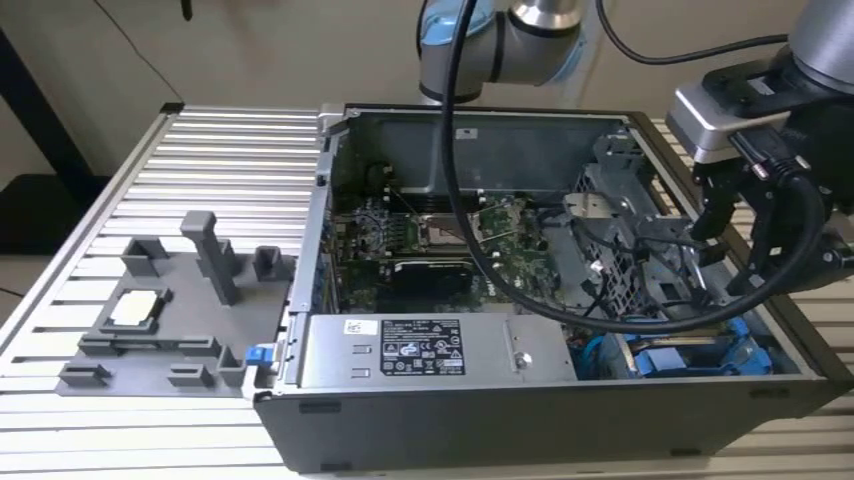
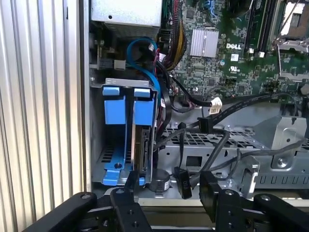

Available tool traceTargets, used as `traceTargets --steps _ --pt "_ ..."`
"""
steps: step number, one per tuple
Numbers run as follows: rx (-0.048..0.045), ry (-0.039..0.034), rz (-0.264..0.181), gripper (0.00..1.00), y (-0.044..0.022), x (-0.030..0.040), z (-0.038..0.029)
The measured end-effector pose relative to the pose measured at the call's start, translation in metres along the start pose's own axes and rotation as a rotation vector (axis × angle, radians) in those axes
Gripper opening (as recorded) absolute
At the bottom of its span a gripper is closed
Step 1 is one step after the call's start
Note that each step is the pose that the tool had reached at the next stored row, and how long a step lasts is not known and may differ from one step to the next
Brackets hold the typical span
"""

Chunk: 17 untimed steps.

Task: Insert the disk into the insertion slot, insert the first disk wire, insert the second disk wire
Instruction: 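Insert the first disk wire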

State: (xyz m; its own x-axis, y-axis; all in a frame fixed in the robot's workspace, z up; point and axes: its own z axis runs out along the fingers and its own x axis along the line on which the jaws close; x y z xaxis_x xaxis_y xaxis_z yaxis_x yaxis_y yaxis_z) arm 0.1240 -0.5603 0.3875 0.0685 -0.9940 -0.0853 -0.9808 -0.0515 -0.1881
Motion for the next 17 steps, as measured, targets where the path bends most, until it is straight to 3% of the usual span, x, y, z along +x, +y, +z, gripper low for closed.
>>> traceTargets --steps 1,3,6,7,9,12,15,17 --pt "0.0 0.0 0.0 0.6 0.0 0.0 0.0" --pt "0.0002 0.0 0.0 0.48 0.0 0.0 0.0" --pt "0.0006 0.0002 0.0 0.42 0.0001 0.0 0.0002" --pt "0.0007 0.0002 0.0 0.36 0.0 0.0 0.0002" --pt "0.0009 0.0007 0.0 0.36 0.0001 0.0 0.0002" --pt "0.0088 0.0039 -0.001 0.36 0.0011 -0.0001 0.0002" --pt "0.009 0.0038 -0.002 0.36 0.001 -0.0001 0.0002" --pt "0.0091 0.0037 -0.001 0.27 0.0011 -0.0001 0.0003"
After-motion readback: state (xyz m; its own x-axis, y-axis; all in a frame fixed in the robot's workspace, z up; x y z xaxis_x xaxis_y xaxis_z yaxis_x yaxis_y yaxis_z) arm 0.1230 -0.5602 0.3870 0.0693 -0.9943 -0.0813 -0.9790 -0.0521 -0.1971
